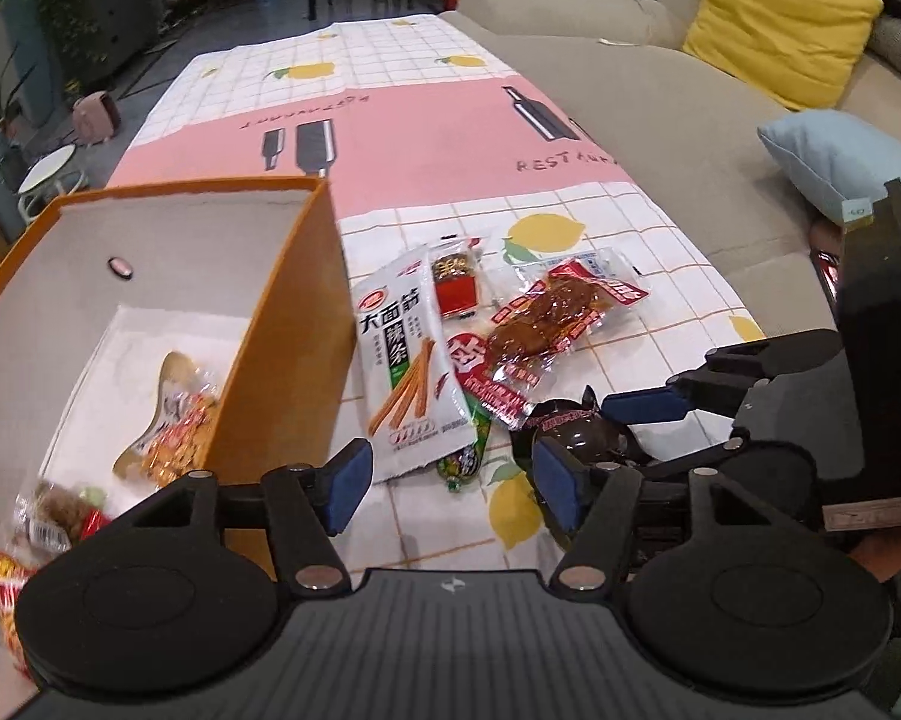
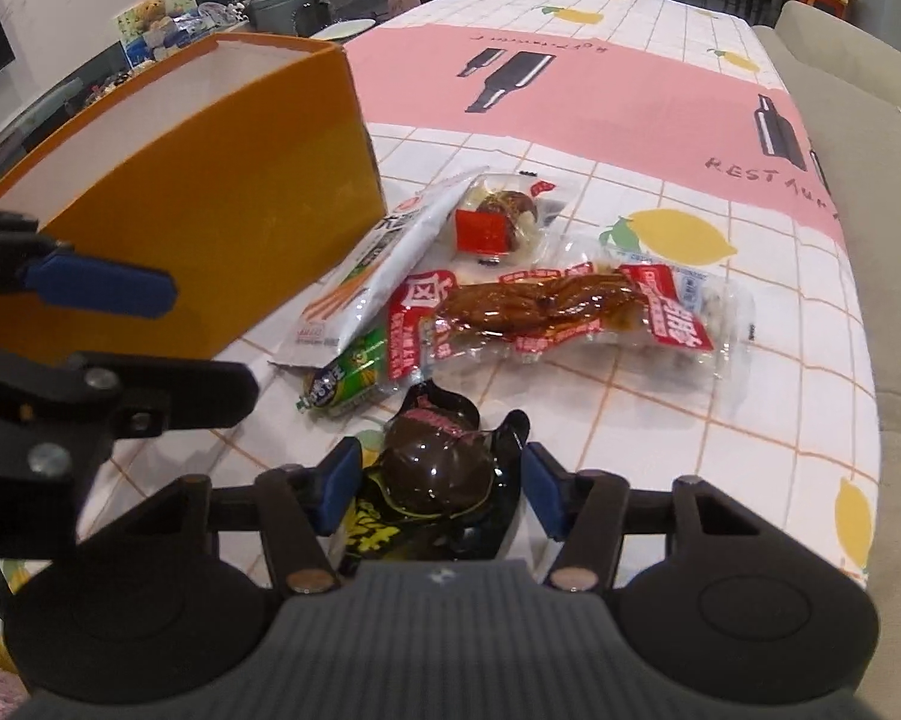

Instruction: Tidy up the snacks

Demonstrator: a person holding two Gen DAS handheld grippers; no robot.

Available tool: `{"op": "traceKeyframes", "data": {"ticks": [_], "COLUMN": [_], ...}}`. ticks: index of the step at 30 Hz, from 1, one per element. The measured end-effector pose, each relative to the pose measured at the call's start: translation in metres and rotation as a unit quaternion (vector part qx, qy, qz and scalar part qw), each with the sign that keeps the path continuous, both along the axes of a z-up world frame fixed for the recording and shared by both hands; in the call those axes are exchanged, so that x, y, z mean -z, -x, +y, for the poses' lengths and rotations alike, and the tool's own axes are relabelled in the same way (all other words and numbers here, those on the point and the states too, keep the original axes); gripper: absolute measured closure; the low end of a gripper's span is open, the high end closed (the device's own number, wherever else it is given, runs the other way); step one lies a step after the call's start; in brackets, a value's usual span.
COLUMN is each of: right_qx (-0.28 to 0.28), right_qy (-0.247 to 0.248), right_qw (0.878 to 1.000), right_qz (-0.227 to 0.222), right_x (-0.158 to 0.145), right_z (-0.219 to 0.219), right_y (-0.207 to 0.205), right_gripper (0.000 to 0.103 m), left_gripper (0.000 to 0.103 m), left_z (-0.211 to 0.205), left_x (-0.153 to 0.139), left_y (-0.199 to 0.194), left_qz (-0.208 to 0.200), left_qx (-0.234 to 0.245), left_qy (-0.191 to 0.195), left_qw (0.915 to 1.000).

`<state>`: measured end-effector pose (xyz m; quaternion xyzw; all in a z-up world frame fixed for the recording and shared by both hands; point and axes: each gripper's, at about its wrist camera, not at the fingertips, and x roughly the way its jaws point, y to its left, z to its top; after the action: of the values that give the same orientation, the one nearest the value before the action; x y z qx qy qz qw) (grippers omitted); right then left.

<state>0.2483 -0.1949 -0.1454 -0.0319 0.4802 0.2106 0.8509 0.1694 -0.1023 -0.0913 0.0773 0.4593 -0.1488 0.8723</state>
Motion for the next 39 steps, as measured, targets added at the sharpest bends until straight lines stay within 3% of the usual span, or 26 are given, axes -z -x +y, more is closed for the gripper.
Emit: {"op": "traceKeyframes", "data": {"ticks": [12,20,23,26,31,34,37,39], "right_qx": [0.086,0.106,0.100,0.091,0.090,0.084,0.075,0.076], "right_qy": [0.049,0.027,0.024,0.028,0.025,0.033,0.048,0.048], "right_qw": [0.995,0.993,0.994,0.994,0.994,0.995,0.995,0.995], "right_qz": [0.020,0.044,0.048,0.049,0.054,0.052,0.045,0.046], "right_x": [-0.005,-0.003,-0.002,0.000,0.002,0.003,0.003,0.004], "right_z": [-0.042,-0.063,-0.064,-0.062,-0.063,-0.060,-0.055,-0.056], "right_y": [-0.009,-0.018,-0.020,-0.020,-0.021,-0.020,-0.019,-0.018], "right_gripper": [0.049,0.049,0.049,0.048,0.048,0.048,0.047,0.047], "left_gripper": [0.021,0.021,0.022,0.023,0.031,0.045,0.071,0.076], "left_z": [-0.042,-0.066,-0.076,-0.088,-0.100,-0.106,-0.105,-0.104], "left_x": [0.016,0.033,0.042,0.054,0.066,0.071,0.073,0.073], "left_y": [-0.027,-0.057,-0.058,-0.055,-0.056,-0.055,-0.060,-0.059], "left_qz": [-0.007,-0.028,-0.037,-0.065,-0.091,-0.104,-0.095,-0.097], "left_qx": [0.095,0.139,0.168,0.196,0.218,0.231,0.224,0.213], "left_qy": [-0.052,-0.114,-0.145,-0.194,-0.234,-0.246,-0.238,-0.235], "left_qw": [0.9941,0.9834,0.9744,0.9589,0.9430,0.9355,0.9402,0.9434]}}
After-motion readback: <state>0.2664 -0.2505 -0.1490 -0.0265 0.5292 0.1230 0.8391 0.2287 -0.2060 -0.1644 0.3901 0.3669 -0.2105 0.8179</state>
